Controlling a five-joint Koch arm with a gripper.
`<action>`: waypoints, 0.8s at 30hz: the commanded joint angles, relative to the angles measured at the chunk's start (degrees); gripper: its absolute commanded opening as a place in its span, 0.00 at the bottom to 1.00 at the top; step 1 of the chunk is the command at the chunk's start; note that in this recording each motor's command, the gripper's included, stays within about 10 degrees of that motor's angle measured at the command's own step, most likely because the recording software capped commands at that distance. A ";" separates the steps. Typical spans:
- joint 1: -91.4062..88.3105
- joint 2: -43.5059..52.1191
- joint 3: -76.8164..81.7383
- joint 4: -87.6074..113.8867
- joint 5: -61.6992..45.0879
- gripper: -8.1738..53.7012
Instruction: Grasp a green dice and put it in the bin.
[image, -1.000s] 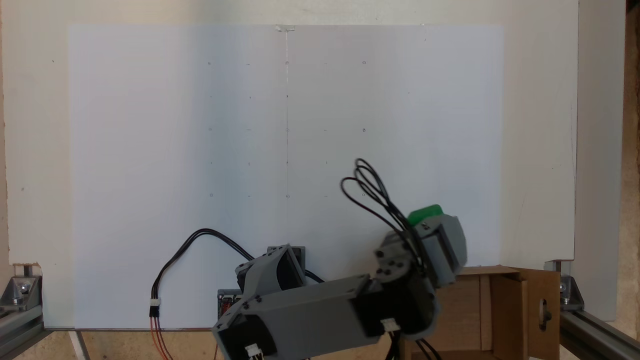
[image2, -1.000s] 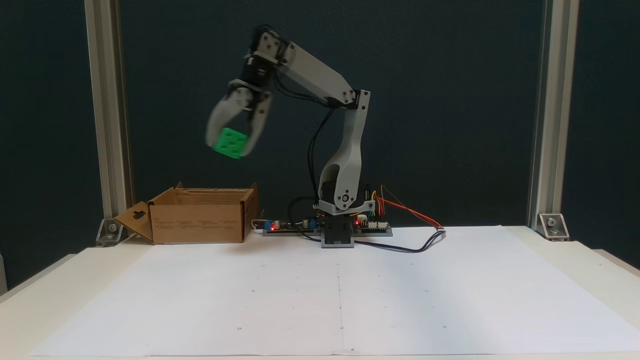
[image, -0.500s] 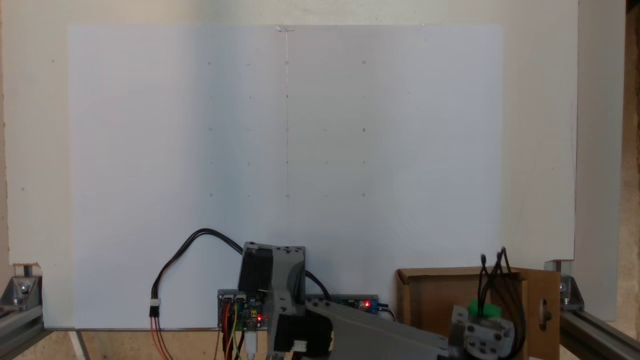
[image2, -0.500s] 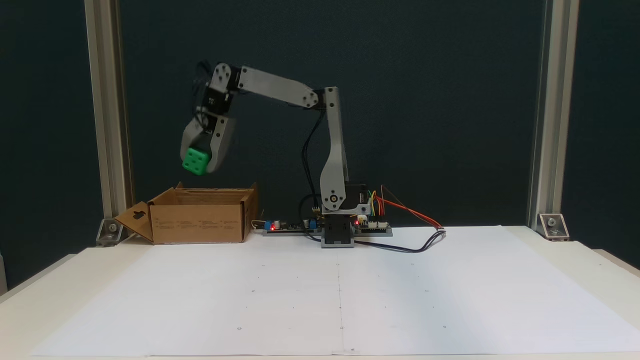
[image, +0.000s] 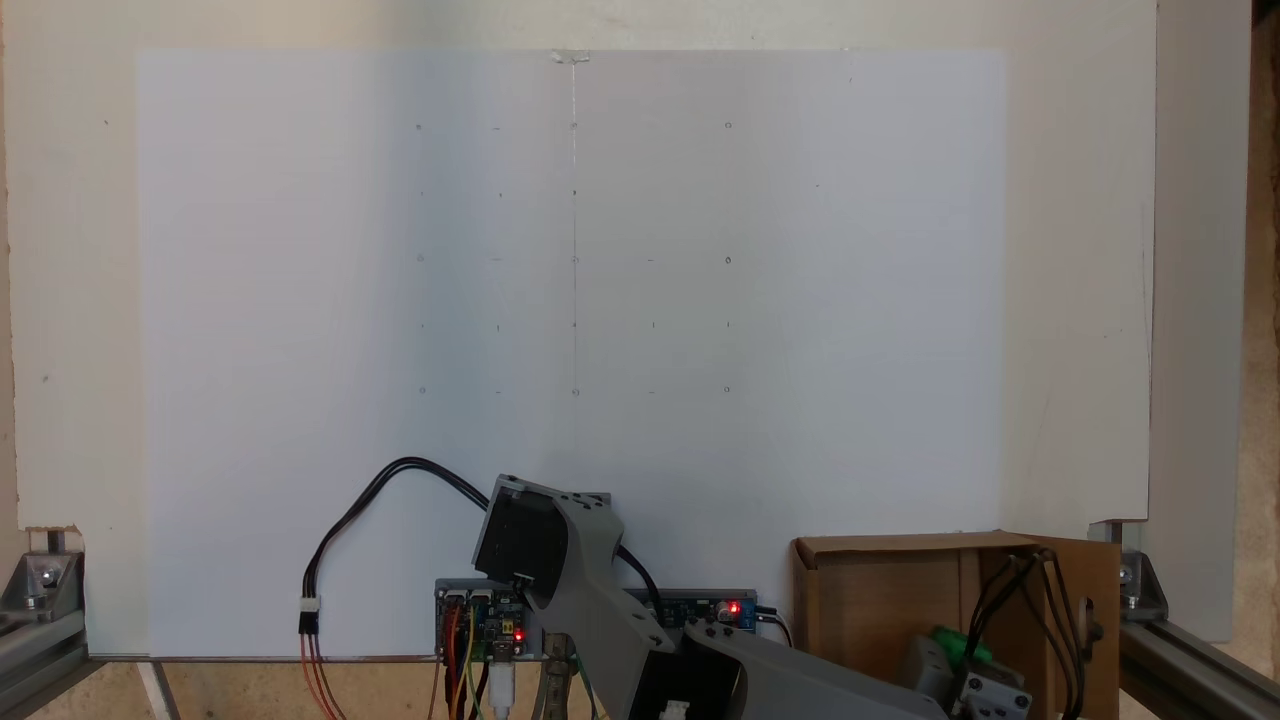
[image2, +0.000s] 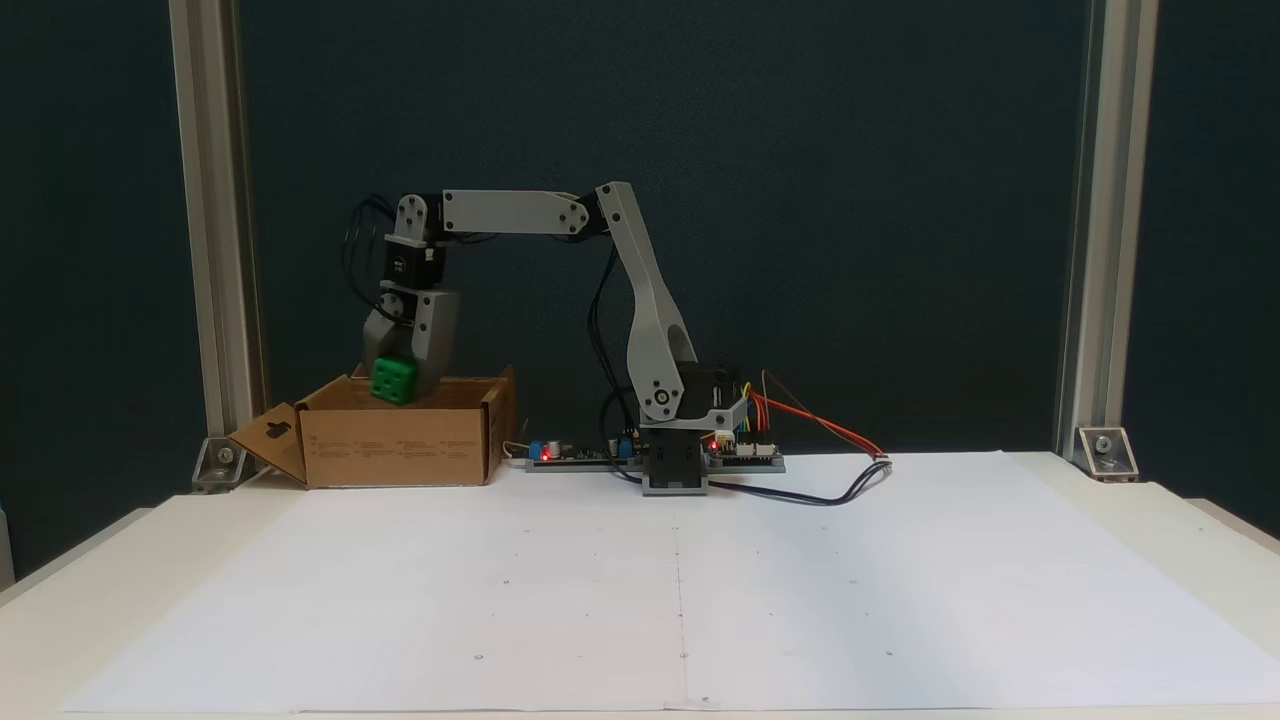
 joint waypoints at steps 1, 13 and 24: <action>0.62 1.23 -2.02 -4.92 -2.02 0.69; -6.68 13.36 -2.29 -23.38 4.75 0.82; -46.21 29.97 1.32 -23.20 5.80 0.82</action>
